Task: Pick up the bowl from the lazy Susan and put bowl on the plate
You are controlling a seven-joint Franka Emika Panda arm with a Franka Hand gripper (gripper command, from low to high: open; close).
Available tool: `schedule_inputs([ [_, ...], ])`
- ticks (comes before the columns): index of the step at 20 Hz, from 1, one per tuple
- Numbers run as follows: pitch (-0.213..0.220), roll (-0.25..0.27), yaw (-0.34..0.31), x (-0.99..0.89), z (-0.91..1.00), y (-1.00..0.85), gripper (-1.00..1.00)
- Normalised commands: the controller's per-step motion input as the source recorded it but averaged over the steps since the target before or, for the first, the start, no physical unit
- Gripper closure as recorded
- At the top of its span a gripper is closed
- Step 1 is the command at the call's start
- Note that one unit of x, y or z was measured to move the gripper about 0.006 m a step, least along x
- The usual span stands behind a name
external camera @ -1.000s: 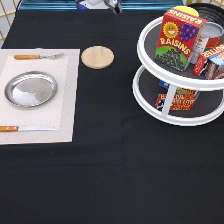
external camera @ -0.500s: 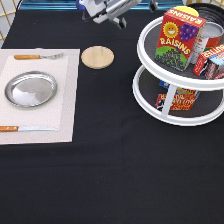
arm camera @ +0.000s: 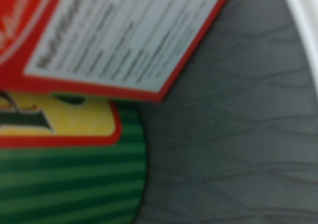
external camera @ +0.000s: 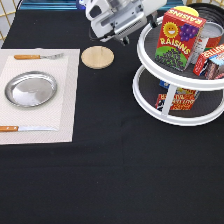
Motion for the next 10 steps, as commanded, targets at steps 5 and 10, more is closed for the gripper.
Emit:
schedule_inputs([
  [5,0.020,0.014,-0.013,0.01,-0.32,0.11,-1.00],
  [10,0.012,0.000,-0.015,0.46,-0.25,-0.03,-1.00],
])
